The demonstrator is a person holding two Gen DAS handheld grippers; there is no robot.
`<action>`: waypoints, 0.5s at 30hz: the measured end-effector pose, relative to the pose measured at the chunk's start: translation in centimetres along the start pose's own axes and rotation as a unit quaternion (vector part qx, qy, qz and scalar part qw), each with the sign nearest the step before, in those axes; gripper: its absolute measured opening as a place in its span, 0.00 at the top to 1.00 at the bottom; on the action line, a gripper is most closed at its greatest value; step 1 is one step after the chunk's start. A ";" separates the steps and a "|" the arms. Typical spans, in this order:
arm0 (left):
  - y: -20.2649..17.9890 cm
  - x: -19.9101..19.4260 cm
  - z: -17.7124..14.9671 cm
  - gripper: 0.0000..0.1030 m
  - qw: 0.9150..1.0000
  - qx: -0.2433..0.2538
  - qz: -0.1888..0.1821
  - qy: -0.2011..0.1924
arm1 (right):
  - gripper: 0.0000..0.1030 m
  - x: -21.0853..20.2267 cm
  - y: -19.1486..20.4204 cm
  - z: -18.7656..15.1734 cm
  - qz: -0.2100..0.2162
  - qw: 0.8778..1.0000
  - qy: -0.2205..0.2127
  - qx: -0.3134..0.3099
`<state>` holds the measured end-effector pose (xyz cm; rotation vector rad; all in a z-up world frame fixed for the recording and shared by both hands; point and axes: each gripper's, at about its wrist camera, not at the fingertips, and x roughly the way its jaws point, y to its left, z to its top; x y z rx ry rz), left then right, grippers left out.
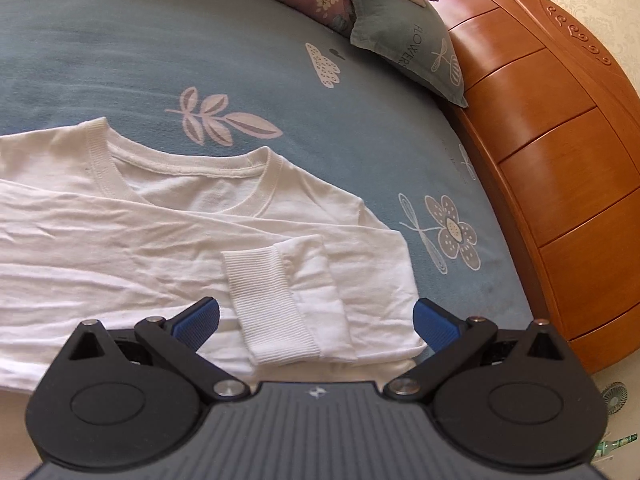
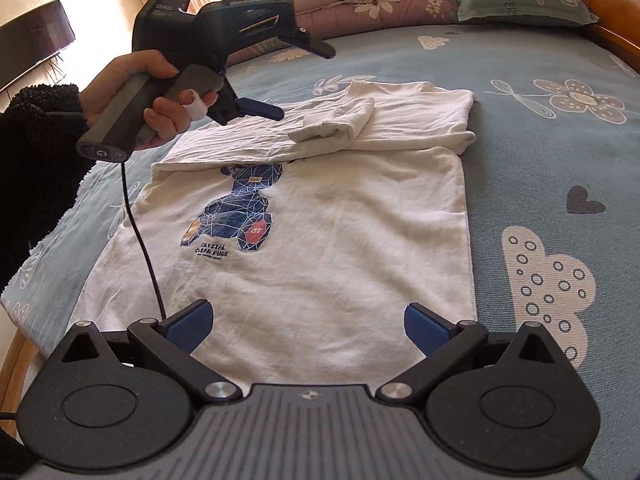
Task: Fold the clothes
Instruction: 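Lift the open left gripper away from the folded sleeve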
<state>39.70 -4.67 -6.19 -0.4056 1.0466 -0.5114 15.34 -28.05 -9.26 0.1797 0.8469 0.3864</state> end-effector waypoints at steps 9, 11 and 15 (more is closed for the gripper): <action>8.8 -11.3 -0.9 0.01 0.994 -0.074 0.006 -0.080 | 0.00 1.6 0.6 1.2 -0.007 0.999 0.015 -0.028; 11.0 -12.7 -1.6 0.01 0.990 -0.102 0.001 -0.094 | 0.00 2.0 1.1 1.3 -0.007 0.999 0.019 -0.033; 14.4 -13.3 -3.9 0.01 0.984 -0.149 -0.027 -0.090 | 0.00 2.7 2.0 1.5 -0.006 0.999 0.028 -0.044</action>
